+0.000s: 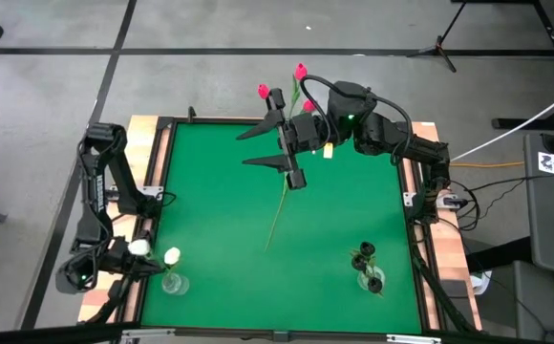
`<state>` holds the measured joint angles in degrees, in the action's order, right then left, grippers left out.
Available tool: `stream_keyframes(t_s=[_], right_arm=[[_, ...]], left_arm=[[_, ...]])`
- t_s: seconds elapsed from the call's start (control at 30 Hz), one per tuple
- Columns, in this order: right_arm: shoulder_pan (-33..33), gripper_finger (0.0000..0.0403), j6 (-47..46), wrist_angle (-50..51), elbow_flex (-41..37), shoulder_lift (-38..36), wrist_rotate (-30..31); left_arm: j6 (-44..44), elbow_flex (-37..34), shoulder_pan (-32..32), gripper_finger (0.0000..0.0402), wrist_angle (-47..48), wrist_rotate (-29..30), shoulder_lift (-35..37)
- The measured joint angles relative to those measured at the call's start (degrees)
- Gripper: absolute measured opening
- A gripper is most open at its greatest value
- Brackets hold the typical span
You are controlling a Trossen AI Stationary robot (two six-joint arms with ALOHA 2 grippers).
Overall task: Sort flowers into vase by color
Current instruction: Put the bottom white tulip into the bottom left transparent vase
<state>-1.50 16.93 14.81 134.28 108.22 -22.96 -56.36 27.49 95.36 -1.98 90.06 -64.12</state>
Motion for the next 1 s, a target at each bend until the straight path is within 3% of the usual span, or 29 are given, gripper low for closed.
stream_keyframes(t_s=[0.5, 1.0], right_arm=[[0.01, 0.02, -0.02, 0.0, 0.0, 0.0, 0.0], [0.02, 0.02, 0.0, -0.02, 0.0, 0.0, 0.0]], left_arm=[[-2.24, 0.0, -0.05, 0.0, 3.45, -1.43, -0.6], [-8.32, 0.0, -0.05, 0.0, 2.97, -1.68, -5.92]])
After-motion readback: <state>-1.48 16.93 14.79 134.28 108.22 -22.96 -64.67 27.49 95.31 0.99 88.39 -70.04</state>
